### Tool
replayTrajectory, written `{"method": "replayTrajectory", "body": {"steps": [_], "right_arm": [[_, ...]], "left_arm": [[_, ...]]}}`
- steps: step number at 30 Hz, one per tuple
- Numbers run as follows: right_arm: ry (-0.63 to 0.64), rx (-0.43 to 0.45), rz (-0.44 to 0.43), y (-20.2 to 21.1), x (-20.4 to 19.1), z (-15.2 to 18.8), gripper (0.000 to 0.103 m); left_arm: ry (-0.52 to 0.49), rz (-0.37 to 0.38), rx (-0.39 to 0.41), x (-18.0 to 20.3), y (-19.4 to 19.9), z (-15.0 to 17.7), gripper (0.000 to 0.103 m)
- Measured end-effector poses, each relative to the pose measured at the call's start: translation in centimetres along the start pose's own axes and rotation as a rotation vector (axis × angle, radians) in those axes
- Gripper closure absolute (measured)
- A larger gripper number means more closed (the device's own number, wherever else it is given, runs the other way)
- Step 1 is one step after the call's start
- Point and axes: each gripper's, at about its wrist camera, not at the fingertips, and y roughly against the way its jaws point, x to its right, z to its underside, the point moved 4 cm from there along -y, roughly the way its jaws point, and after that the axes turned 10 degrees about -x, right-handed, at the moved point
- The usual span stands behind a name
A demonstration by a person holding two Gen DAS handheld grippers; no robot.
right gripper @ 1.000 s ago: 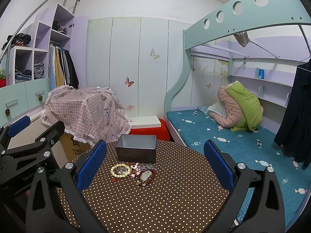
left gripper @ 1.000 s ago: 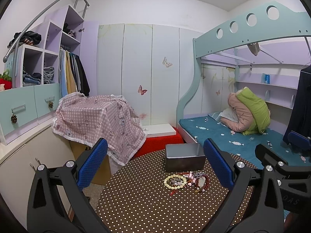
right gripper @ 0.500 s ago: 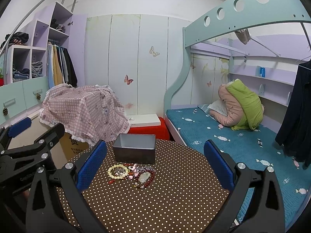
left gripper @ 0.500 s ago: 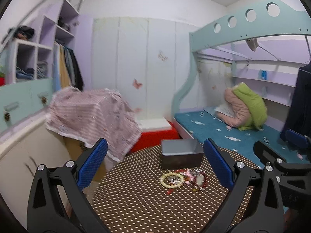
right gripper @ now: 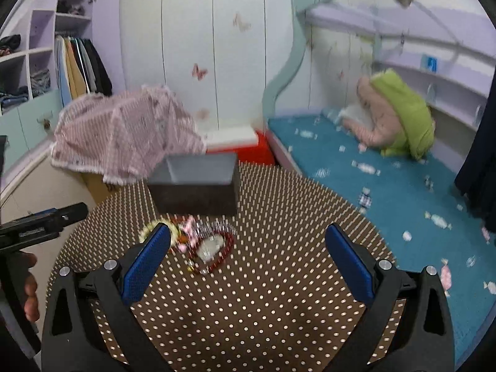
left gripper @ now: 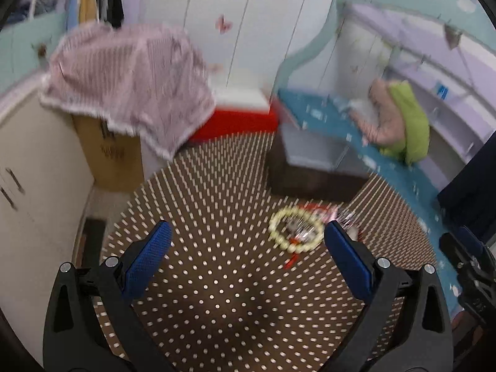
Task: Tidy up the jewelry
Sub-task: 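Grasp the cream bead bracelet with the left tool while the right tool grasps the red bead bracelet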
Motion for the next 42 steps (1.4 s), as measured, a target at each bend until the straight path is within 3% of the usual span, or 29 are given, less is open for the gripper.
{"method": "replayTrajectory", "body": {"steps": [3,7,13,15,19,22,24,27,32,39,42], "right_arm": [[0.022,-0.059,-0.007,-2.2,-0.1,0.4,0.007],[0.056,-0.123,0.014,-4.4,0.1,0.9,0.007],[0.054,-0.168,-0.026,-6.2,0.9,1.2,0.007],[0.039,-0.18,-0.042,-6.6,1.4,1.4,0.007],[0.043,-0.194,-0.055,-7.1,1.5,1.4,0.007],[0.05,-0.199,-0.078,-7.4,1.4,1.2,0.007],[0.063,-0.208,-0.09,-7.7,1.0,1.0,0.008],[0.093,-0.224,-0.092,-8.2,0.3,0.6,0.019],[0.108,-0.289,-0.084,-10.4,-0.5,0.5,0.047],[0.14,-0.325,-0.035,-11.8,-1.5,0.4,0.062],[0.168,-0.342,-0.018,-11.9,-1.6,0.2,0.08]], "left_arm": [[-0.012,-0.027,-0.105,-0.4,-4.6,0.1,0.005],[-0.03,-0.067,-0.158,-0.2,-8.1,-0.3,0.005],[-0.087,-0.12,-0.216,0.4,-11.1,-0.9,0.008],[-0.116,-0.175,-0.212,0.6,-11.5,-1.0,0.022],[-0.133,-0.165,-0.219,0.7,-11.5,-1.4,0.034],[-0.154,-0.16,-0.203,1.1,-11.0,-1.2,0.061],[-0.164,-0.158,-0.196,1.1,-10.7,-1.1,0.092],[-0.164,-0.131,-0.184,0.7,-10.1,-0.9,0.094],[-0.13,-0.052,-0.156,0.2,-8.4,0.0,0.094],[-0.149,0.024,-0.104,1.2,-5.0,0.1,0.094],[-0.162,0.055,-0.092,1.5,-4.1,-0.4,0.094]]}}
